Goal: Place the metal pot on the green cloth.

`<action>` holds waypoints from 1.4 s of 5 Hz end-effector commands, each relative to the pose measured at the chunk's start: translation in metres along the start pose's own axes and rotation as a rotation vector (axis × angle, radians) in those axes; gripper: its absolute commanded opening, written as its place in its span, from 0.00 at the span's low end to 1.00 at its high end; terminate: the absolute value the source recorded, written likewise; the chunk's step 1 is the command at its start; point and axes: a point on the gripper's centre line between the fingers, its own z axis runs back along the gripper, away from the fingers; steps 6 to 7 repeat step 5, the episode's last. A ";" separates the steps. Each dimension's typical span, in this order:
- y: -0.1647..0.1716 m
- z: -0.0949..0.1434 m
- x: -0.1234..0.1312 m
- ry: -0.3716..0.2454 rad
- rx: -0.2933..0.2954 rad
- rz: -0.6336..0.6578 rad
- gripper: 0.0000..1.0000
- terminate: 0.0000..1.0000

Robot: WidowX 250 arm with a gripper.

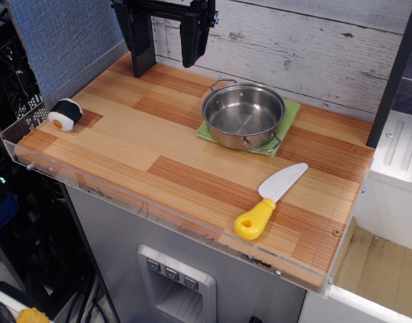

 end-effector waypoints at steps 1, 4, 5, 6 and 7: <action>0.004 0.009 -0.005 -0.032 0.008 0.003 1.00 0.00; 0.004 0.009 -0.005 -0.032 0.008 0.003 1.00 0.00; 0.004 0.009 -0.005 -0.032 0.008 0.003 1.00 1.00; 0.004 0.009 -0.005 -0.032 0.008 0.003 1.00 1.00; 0.004 0.009 -0.005 -0.032 0.008 0.003 1.00 1.00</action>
